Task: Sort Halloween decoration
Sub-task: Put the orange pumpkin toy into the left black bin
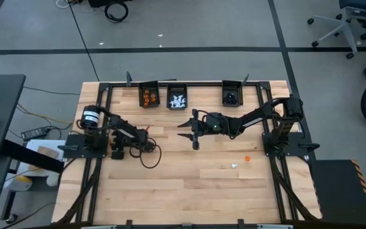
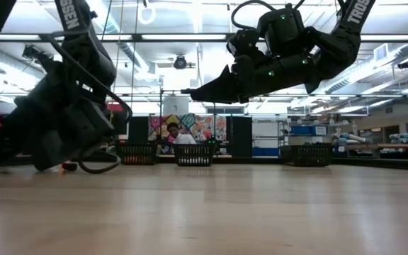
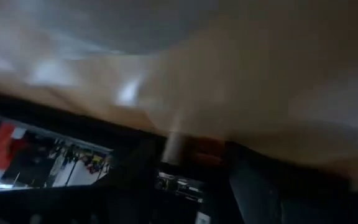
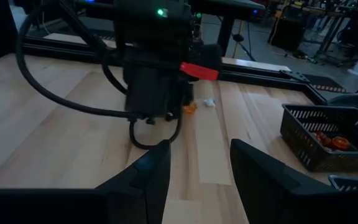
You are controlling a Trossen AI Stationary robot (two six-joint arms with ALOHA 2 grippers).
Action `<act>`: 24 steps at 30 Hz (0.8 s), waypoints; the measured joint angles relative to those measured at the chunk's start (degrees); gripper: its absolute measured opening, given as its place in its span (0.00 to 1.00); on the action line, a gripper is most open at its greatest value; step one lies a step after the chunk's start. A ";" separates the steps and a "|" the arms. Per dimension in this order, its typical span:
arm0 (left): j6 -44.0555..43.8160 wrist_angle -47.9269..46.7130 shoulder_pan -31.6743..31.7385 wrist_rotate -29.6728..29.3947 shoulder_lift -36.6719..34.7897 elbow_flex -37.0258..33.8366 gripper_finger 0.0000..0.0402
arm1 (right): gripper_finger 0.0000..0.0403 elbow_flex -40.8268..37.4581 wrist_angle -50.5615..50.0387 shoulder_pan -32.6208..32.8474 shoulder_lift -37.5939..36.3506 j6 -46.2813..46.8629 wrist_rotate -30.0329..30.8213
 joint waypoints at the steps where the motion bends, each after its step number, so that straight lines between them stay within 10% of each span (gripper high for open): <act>1: -0.56 -0.24 0.45 -1.25 0.03 0.08 0.43 | 0.43 0.00 0.00 0.02 0.00 -0.02 0.00; 12: 0.42 -4.46 -1.35 -8.67 0.08 9.16 0.43 | 0.43 -0.02 0.22 0.02 0.00 0.00 0.94; 17: 2.83 -3.15 -1.03 4.31 0.18 7.76 0.43 | 0.43 -0.02 -0.14 0.17 0.00 1.08 0.24; 24: 0.42 -5.83 3.23 6.34 2.27 3.84 0.43 | 0.43 -0.02 -0.26 0.58 0.00 1.32 0.04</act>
